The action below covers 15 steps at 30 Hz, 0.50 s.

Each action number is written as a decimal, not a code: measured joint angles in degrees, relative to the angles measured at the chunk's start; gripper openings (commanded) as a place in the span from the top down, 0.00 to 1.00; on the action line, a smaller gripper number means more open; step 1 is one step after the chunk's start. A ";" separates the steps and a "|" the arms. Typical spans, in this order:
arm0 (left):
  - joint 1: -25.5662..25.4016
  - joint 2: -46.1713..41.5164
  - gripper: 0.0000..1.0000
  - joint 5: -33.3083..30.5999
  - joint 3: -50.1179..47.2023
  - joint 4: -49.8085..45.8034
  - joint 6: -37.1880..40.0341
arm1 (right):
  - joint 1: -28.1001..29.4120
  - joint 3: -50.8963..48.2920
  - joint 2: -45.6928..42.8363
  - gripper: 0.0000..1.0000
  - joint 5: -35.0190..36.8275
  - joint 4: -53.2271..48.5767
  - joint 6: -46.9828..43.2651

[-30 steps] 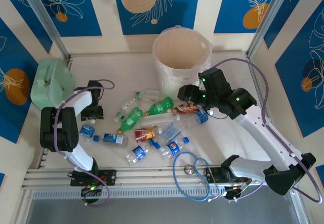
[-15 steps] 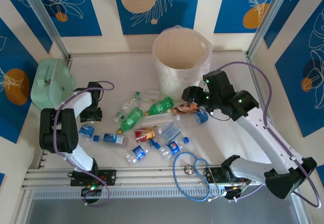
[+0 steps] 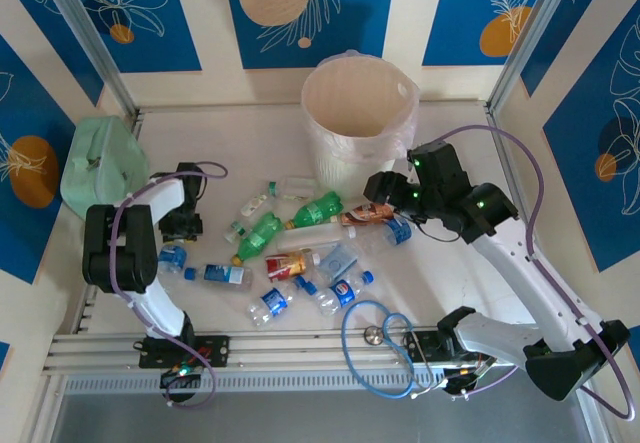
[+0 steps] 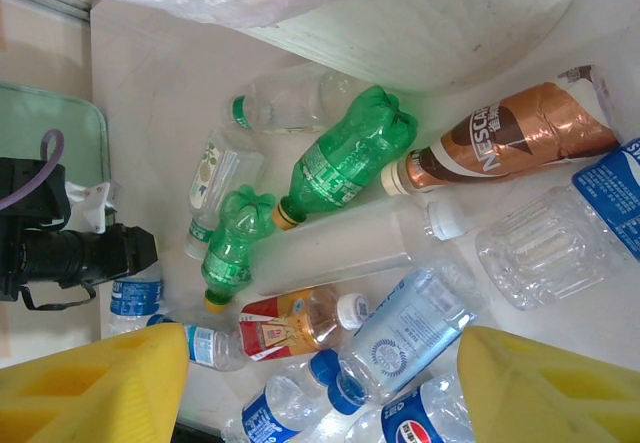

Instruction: Put the plastic bottles in the bin

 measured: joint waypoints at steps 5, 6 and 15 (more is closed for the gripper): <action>0.00 0.00 0.76 -0.28 0.04 -0.02 0.00 | -0.35 -0.17 0.00 0.28 -0.04 0.00 0.00; 0.00 0.00 0.79 -0.48 0.11 -0.04 0.00 | -0.39 -0.17 0.00 0.28 -0.04 0.00 0.00; -0.98 -3.85 0.90 -1.33 6.01 -3.10 -0.24 | -1.05 -0.11 0.04 0.29 -0.55 -0.04 -0.04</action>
